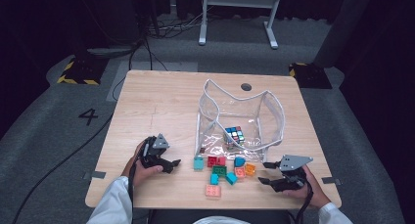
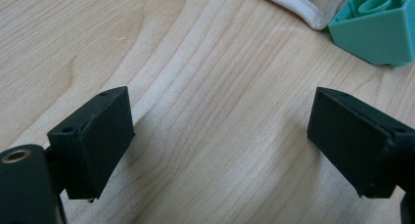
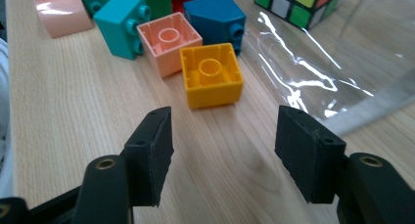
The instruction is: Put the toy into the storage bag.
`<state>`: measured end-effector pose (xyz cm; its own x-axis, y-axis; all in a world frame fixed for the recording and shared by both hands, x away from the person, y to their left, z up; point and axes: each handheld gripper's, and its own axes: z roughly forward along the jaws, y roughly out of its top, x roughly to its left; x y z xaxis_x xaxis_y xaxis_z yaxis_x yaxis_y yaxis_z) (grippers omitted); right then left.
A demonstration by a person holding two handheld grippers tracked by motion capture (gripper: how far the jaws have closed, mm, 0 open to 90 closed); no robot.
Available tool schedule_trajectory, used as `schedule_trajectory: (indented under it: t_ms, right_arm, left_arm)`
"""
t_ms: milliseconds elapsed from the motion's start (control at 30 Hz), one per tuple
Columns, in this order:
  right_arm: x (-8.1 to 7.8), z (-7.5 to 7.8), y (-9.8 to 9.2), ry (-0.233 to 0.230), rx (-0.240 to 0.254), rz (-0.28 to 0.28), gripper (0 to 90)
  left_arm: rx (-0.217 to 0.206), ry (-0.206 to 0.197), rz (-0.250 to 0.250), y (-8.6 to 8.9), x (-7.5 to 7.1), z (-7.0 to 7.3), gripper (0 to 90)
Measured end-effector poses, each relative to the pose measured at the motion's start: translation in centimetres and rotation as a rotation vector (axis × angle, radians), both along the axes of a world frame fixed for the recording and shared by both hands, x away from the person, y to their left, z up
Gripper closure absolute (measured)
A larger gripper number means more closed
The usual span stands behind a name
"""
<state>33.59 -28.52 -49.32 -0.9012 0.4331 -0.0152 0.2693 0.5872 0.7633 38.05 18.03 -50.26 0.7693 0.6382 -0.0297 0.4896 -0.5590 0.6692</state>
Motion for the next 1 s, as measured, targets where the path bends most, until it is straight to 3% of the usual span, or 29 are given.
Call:
schedule_trajectory:
  t_ms: [400, 433, 467, 767, 1000]
  right_arm:
    - [0.7, -1.0, 2.2, 0.016, -0.006, -0.003, 35.3]
    - [0.6, -0.9, 2.4, 0.044, -0.01, -0.024, 35.8]
    - [0.7, -0.9, 2.6, 0.043, -0.008, -0.025, 36.0]
    - [0.8, -0.9, 3.2, 0.017, 0.0, -0.019, 58.6]
    - [0.7, -0.9, 2.3, -0.023, 0.001, 0.024, 59.1]
  left_arm:
    - [0.0, -0.001, 0.0, 0.0, 0.0, 0.0, 10.1]
    - [-0.001, 0.0, 0.0, 0.0, 0.0, 0.0, 10.1]
    - [0.0, 0.0, 0.0, 0.0, 0.0, 0.0, 10.1]
    - [0.001, -0.002, 0.0, 0.0, 0.0, 0.0, 10.1]
    - [0.001, -0.001, 0.0, 0.0, 0.0, 0.0, 10.1]
